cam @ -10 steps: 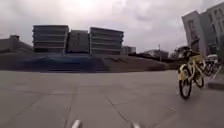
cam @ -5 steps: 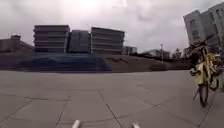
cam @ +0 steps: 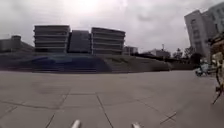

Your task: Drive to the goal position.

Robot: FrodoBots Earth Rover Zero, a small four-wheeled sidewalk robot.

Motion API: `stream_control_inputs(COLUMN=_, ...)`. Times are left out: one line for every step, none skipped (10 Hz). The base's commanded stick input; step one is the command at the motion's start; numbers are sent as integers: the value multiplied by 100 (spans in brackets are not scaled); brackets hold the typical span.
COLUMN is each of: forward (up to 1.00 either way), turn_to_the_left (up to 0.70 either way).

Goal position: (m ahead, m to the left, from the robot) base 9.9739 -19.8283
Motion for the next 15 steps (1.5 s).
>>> stream_control_inputs(forward=85, turn_to_the_left=-33)
stream_control_inputs(forward=85, turn_to_the_left=-33)
stream_control_inputs(forward=85, turn_to_the_left=-33)
stream_control_inputs(forward=85, turn_to_the_left=-33)
stream_control_inputs(forward=85, turn_to_the_left=-33)
stream_control_inputs(forward=85, turn_to_the_left=-33)
stream_control_inputs(forward=85, turn_to_the_left=-33)
stream_control_inputs(forward=85, turn_to_the_left=-32)
stream_control_inputs(forward=85, turn_to_the_left=-29)
stream_control_inputs(forward=85, turn_to_the_left=0)
stream_control_inputs(forward=85, turn_to_the_left=0)
stream_control_inputs(forward=85, turn_to_the_left=0)
stream_control_inputs(forward=85, turn_to_the_left=0)
stream_control_inputs(forward=85, turn_to_the_left=0)
stream_control_inputs(forward=85, turn_to_the_left=0)
